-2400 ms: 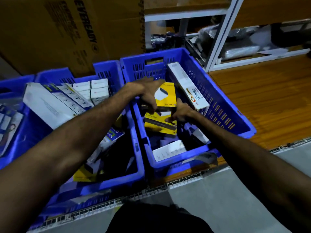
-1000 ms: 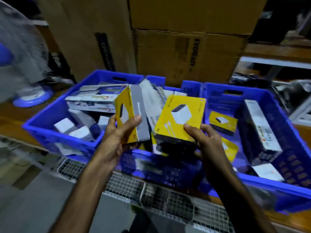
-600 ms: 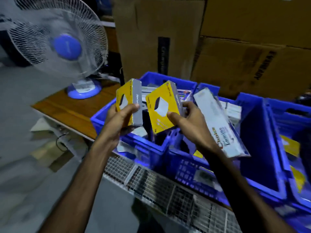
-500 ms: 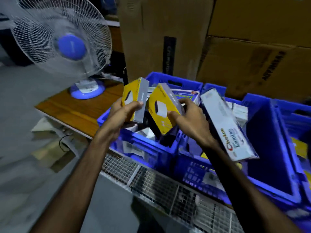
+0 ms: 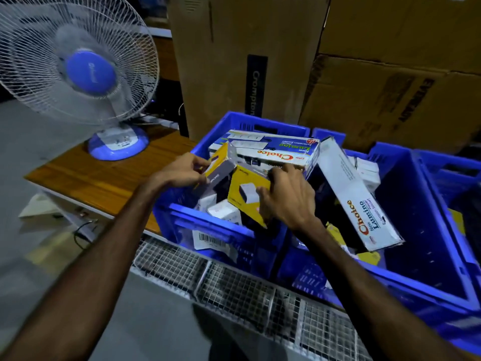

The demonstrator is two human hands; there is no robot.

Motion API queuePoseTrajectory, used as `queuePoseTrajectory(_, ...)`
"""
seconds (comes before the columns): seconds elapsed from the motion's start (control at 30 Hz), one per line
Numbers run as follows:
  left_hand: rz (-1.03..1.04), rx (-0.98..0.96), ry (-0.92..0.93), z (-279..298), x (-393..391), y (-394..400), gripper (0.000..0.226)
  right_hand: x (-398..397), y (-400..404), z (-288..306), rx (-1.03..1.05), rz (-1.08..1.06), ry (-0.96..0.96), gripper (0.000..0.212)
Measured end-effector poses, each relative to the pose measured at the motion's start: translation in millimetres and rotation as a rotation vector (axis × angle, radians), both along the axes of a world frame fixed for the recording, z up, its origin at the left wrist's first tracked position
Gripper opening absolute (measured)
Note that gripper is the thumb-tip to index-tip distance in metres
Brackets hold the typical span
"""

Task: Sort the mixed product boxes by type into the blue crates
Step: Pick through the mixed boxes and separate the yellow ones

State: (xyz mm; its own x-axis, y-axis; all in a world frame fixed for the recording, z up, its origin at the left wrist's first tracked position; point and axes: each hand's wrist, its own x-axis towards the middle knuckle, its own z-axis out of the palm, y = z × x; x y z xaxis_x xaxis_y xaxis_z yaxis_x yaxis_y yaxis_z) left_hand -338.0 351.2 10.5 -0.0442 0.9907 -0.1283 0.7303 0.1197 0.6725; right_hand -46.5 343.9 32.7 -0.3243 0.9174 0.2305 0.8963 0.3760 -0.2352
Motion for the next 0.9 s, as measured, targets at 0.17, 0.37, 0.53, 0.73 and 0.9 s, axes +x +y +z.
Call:
queuePoseTrajectory(0.17,-0.009,0.001,0.187,-28,3,8,0.066,0,2,-27,-0.079,0.013,-0.362,0.054)
queuePoseTrajectory(0.37,0.003,0.015,0.322,-29,14,15,0.060,-4,5,-38,-0.096,0.054,-0.470,0.031)
queuePoseTrajectory(0.53,0.013,-0.026,0.541,-35,39,21,0.041,-12,7,-46,-0.196,0.127,-0.512,0.036)
queuePoseTrajectory(0.73,0.028,0.028,0.463,-39,48,9,0.032,1,6,-41,-0.198,0.156,-0.407,0.039)
queuePoseTrajectory(0.9,0.077,0.234,0.299,-20,70,-21,0.033,22,6,-26,-0.161,0.187,-0.199,0.028)
